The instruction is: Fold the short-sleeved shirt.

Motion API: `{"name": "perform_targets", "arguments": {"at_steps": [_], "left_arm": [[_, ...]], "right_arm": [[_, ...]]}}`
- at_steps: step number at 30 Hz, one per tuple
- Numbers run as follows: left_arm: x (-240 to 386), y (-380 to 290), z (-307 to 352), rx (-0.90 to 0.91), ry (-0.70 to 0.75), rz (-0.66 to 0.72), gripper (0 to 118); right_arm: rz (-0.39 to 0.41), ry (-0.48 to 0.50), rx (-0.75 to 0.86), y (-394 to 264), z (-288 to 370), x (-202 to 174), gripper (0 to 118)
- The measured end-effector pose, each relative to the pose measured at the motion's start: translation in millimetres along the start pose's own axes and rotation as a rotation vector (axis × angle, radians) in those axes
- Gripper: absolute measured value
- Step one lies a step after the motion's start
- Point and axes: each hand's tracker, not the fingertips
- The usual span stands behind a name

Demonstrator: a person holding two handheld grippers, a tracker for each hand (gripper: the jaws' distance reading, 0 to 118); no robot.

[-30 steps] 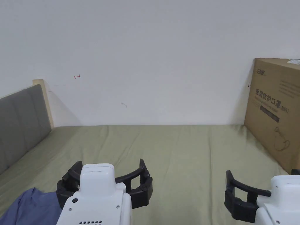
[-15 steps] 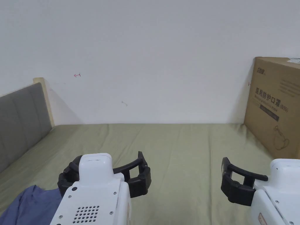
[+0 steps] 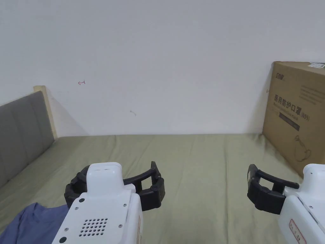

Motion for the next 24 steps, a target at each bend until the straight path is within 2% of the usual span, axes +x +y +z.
{"name": "perform_targets", "arguments": {"at_steps": [5, 12, 21, 22, 23, 24], "left_arm": [[1.0, 0.4, -1.2, 0.001, 0.002, 0.000, 118], [4.7, 2.8, -1.0, -0.010, -0.018, 0.015, 118], [7.8, 2.0, -5.0, -0.058, -0.025, 0.016, 118], [7.8, 1.2, -5.3, -0.061, -0.018, 0.016, 115], [7.7, 0.1, -5.3, -0.063, -0.018, 0.016, 101], [6.9, -1.6, -4.5, -0.062, -0.025, 0.016, 95]], "right_arm": [[-0.009, -0.007, 0.032, 0.2, 1.6, 2.2, 118], [0.034, 0.002, 0.011, 4.4, 1.4, -4.6, 118], [0.033, 0.002, 0.034, 2.2, 7.0, -6.3, 118], [0.038, 0.007, 0.036, 2.3, 7.8, -6.1, 116], [0.043, 0.020, 0.035, 2.5, 8.6, -6.2, 105], [0.045, 0.035, 0.030, 3.3, 10.1, -6.2, 100]]}}
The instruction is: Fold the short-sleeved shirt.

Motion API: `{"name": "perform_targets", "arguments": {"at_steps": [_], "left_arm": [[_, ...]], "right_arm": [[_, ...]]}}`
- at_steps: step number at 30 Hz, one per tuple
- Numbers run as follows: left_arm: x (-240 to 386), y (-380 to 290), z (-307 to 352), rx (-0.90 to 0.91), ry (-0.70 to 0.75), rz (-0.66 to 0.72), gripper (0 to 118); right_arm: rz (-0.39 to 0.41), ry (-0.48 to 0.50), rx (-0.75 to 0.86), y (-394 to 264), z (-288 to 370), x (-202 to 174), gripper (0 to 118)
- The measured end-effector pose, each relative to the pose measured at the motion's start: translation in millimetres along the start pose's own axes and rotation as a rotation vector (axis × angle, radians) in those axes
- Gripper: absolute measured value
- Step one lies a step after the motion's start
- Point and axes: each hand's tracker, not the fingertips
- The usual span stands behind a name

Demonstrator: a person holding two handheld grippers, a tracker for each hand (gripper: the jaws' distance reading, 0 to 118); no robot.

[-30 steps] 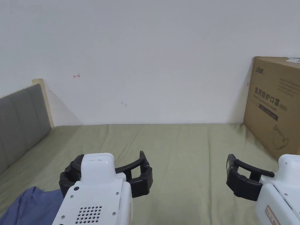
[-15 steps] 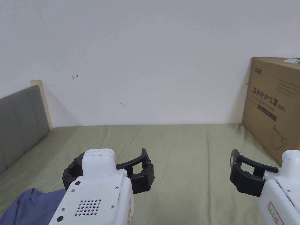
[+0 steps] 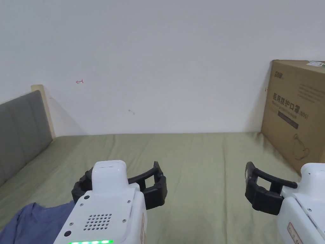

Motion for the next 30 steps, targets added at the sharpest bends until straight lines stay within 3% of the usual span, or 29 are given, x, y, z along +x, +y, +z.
{"name": "perform_targets", "arguments": {"at_steps": [2, 4, 5, 7, 9, 23, 28, 30], "left_arm": [[1.5, -2.4, 1.7, 0.012, 0.034, -0.027, 77], [2.1, -4.3, -3.6, -0.047, 0.085, -0.037, 10], [0.0, -5.4, -5.3, -0.059, 0.114, -0.030, 2], [-5.6, -7.9, -8.1, -0.096, 0.054, 0.026, 1], [-6.4, -10.6, -8.2, -0.086, 0.072, 0.015, 1], [-1.5, -3.2, -4.8, -0.027, 0.026, 0.008, 1], [-41.6, -3.7, 11.2, -0.053, 0.078, -0.007, 1], [-77.9, -0.9, 26.2, -0.043, 0.172, -0.042, 1]], "right_arm": [[-0.009, 0.052, 0.007, 1.1, 2.5, 0.9, 84], [0.005, 0.028, -0.031, 2.4, -3.0, 0.9, 0], [-0.008, 0.032, -0.026, 1.5, -3.2, 1.6, 0], [-0.062, 0.110, -0.074, 0.6, -4.3, 9.4, 0], [-0.040, 0.064, -0.069, -0.7, -3.1, 8.3, 0], [-0.079, -0.004, -0.091, -9.4, 5.3, 21.2, 0], [-0.090, 0.018, -0.117, -18.4, -9.6, -1.5, 0], [-0.126, 0.085, -0.151, -23.6, -22.3, -27.1, 0]]}}
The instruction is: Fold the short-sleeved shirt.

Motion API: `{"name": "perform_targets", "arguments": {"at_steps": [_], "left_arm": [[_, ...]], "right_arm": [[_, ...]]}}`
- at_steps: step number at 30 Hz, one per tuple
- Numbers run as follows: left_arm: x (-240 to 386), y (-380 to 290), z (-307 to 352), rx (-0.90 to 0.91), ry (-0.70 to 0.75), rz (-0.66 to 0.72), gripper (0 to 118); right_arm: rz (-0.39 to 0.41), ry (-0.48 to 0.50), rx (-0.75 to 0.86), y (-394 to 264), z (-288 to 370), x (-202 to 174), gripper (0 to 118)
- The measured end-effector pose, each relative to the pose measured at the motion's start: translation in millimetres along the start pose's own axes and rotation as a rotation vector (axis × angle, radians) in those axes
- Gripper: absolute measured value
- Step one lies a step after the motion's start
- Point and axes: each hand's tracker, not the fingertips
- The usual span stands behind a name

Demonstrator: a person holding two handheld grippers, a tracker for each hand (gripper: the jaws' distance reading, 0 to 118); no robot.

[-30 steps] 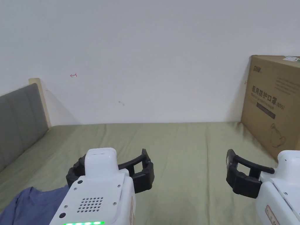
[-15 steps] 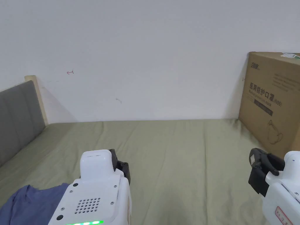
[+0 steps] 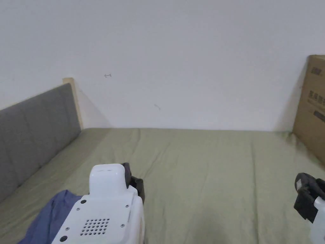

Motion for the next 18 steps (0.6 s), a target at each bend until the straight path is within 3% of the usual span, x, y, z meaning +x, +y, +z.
{"name": "perform_targets", "arguments": {"at_steps": [5, 7, 9, 12, 16, 18], "left_arm": [[-100.2, 0.0, 32.8, -0.032, 0.271, 0.024, 1], [-126.9, -6.0, 46.0, -0.053, 0.319, 0.071, 1], [-141.1, -12.0, 54.4, -0.076, 0.328, 0.094, 1], [-146.5, -17.8, 56.6, -0.115, 0.353, 0.060, 1], [-145.4, -12.9, 46.3, -0.109, 0.319, 0.054, 1], [-156.0, -4.8, 22.7, -0.136, 0.192, 0.115, 2]], "right_arm": [[0.006, 0.234, -0.123, -19.8, -26.5, -90.5, 0], [0.022, 0.374, -0.173, -26.6, -28.7, -129.3, 0], [0.050, 0.435, -0.174, -29.5, -26.5, -155.3, 0], [0.055, 0.458, -0.154, -25.3, -26.9, -166.5, 0], [0.032, 0.439, -0.164, -16.6, -29.6, -152.5, 0], [0.015, 0.412, -0.178, -12.5, -30.3, -137.7, 0]]}}
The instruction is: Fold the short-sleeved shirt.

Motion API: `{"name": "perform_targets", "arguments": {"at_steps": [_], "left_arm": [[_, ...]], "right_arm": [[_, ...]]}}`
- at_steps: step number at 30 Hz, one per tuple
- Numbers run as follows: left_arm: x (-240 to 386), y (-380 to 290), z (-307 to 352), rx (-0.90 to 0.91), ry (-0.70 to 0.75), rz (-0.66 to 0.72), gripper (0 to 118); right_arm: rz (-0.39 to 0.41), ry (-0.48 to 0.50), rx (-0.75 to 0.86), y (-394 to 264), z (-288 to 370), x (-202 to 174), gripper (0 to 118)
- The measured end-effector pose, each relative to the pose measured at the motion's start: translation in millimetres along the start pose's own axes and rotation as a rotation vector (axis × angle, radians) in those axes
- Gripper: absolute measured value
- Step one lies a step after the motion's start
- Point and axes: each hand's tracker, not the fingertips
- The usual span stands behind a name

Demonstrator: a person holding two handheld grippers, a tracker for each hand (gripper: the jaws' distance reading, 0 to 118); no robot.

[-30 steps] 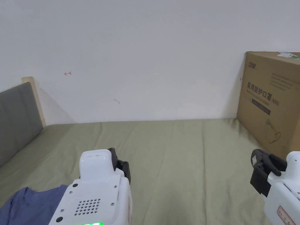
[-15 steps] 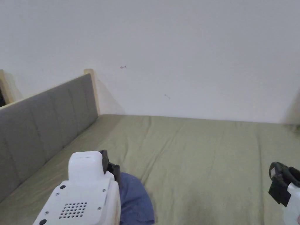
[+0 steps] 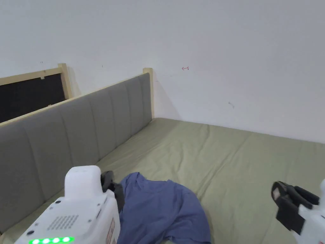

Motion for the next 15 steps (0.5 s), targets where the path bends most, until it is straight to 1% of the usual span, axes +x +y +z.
{"name": "perform_targets", "arguments": {"at_steps": [2, 4, 5, 6, 7, 8, 9, 10, 11, 13, 15], "left_arm": [[-6.8, 10.0, -46.3, -0.180, -0.097, 0.036, 2], [-15.8, 5.1, -110.0, -0.445, -0.198, 0.071, 2], [-17.3, -2.0, -139.8, -0.582, -0.217, 0.074, 2], [-17.2, -16.6, -168.5, -0.716, -0.202, 0.064, 2], [-18.1, -32.1, -190.7, -0.813, -0.203, 0.066, 4], [-18.5, -49.6, -209.5, -0.859, -0.196, 0.076, 33], [-17.3, -68.3, -226.6, -0.904, -0.174, 0.093, 77], [-18.2, -82.7, -240.6, -0.940, -0.150, 0.123, 101], [-18.7, -96.8, -254.3, -0.974, -0.137, 0.136, 103], [-17.0, -117.3, -270.3, -0.959, -0.126, 0.195, 101], [-10.3, -137.6, -292.7, -0.982, -0.095, 0.178, 103]], "right_arm": [[-0.030, -0.026, -0.021, 1.6, 3.1, 11.9, 0], [-0.045, -0.044, -0.043, 1.3, 6.5, 25.0, 0], [-0.045, -0.056, -0.051, 0.1, 7.1, 30.3, 0], [-0.040, -0.074, -0.060, -2.2, 7.4, 36.3, 0], [-0.032, -0.094, -0.070, -4.2, 7.8, 41.8, 0], [-0.027, -0.112, -0.082, -6.7, 7.4, 47.3, 0], [-0.024, -0.129, -0.097, -9.8, 6.3, 53.6, 0], [-0.026, -0.141, -0.112, -13.0, 4.9, 59.7, 0], [-0.030, -0.153, -0.125, -17.1, 2.5, 66.4, 0], [-0.040, -0.178, -0.161, -23.9, -2.4, 77.8, 0], [-0.048, -0.198, -0.195, -29.2, -8.0, 85.8, 0]]}}
